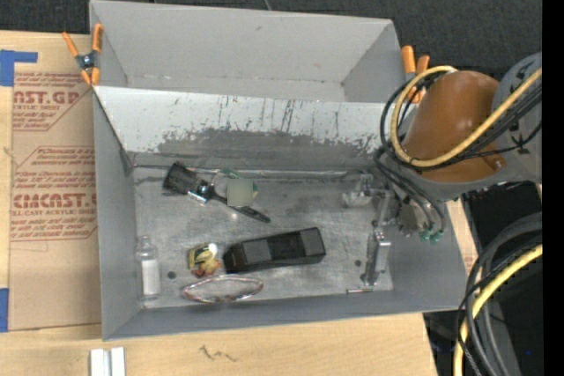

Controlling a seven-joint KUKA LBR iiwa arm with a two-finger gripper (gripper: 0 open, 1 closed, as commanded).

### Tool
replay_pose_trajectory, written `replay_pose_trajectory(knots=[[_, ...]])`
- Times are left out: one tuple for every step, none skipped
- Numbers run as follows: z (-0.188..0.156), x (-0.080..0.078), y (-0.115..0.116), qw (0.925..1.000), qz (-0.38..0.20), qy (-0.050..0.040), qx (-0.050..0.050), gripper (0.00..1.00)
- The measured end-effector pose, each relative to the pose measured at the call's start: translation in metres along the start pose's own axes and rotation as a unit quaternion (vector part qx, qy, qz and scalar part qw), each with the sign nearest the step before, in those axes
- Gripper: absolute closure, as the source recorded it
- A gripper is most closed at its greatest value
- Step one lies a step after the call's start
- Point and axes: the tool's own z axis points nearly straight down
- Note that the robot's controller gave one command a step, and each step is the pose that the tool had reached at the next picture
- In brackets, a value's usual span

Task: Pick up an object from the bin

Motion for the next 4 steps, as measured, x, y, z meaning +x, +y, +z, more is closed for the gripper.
replay_pose_trajectory(knots=[[0.060,0.004,0.061,0.9993,-0.037,-0.0021,0.000,0.00],[0.074,0.003,0.085,0.9989,-0.046,-0.0006,-0.001,0.00],[0.060,-0.010,0.114,0.9988,-0.049,0.0002,-0.001,0.00],[0.087,-0.003,0.110,0.9991,0.043,0.0000,0.000,0.00]])
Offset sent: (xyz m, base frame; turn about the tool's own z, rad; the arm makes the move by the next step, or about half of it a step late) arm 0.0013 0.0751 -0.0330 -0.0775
